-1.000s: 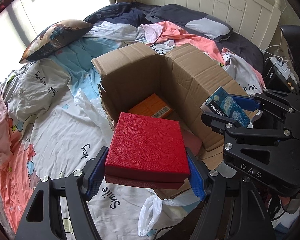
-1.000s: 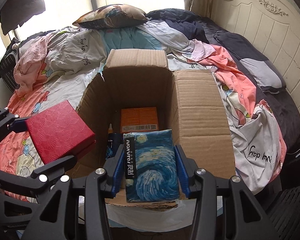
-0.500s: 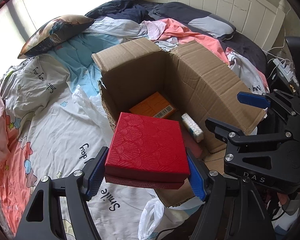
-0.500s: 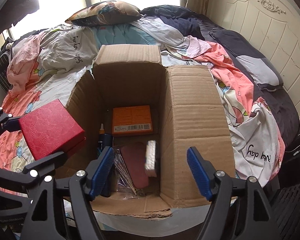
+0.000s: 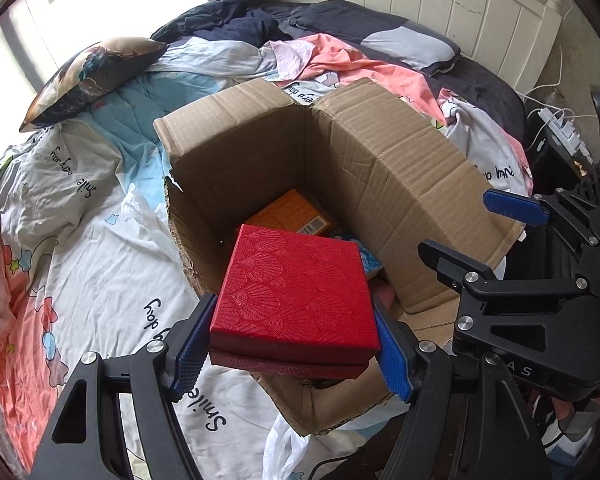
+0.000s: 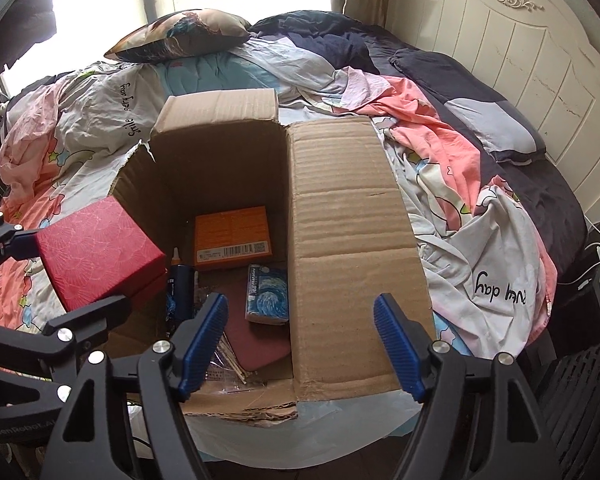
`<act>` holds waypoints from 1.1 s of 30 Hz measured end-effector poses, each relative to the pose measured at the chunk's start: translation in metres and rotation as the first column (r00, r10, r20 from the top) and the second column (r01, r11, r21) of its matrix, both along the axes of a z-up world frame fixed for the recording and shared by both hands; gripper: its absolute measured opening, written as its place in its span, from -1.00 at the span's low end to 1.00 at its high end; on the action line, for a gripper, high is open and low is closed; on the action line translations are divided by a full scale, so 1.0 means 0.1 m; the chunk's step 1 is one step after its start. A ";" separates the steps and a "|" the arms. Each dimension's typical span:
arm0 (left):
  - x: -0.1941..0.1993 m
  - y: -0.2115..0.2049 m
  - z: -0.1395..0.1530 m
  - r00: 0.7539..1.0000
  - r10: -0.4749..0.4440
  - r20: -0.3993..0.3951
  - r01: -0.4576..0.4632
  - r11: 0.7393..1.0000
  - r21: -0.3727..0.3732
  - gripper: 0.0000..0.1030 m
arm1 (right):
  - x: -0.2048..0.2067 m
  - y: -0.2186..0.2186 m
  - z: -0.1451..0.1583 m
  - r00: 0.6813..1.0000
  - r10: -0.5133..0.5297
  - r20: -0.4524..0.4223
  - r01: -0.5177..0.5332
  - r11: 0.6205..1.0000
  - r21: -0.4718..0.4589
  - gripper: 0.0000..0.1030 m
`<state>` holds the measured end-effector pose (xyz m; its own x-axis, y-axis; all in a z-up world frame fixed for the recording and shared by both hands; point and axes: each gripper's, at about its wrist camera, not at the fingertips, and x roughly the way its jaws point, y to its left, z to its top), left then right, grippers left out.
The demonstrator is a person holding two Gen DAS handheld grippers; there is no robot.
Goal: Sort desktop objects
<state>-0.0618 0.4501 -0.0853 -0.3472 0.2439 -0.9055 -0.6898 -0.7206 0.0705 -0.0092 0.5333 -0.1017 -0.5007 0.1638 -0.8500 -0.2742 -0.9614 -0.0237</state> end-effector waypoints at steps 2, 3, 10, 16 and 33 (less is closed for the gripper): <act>-0.01 0.01 -0.02 1.000 0.002 0.005 -0.002 1.000 -0.007 0.46 | 0.01 0.00 0.01 1.000 0.000 0.003 0.000 1.000 0.009 0.40; -0.02 0.01 -0.02 1.000 0.003 0.005 -0.003 1.000 -0.011 0.46 | 0.02 0.00 0.01 1.000 0.000 0.005 -0.001 1.000 0.013 0.40; -0.07 -0.02 -0.02 0.999 0.032 0.007 -0.032 0.999 -0.035 0.83 | 0.05 0.00 0.05 1.000 -0.004 0.005 0.004 1.000 0.030 0.40; -0.07 -0.07 -0.02 0.999 0.038 0.025 -0.037 0.999 -0.034 0.92 | 0.06 -0.01 0.08 1.000 0.000 0.013 -0.001 0.999 0.036 0.40; 0.02 -0.71 0.30 0.995 0.099 -0.011 -0.099 0.994 -0.043 0.94 | 0.06 -0.39 0.32 0.997 -0.046 0.069 0.046 0.999 0.010 0.41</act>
<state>-0.0600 0.3795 -0.0556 -0.3759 0.1689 -0.9112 -0.6146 -0.7813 0.1088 -0.0027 0.4941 -0.0697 -0.4324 0.1926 -0.8809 -0.3153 -0.9475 -0.0523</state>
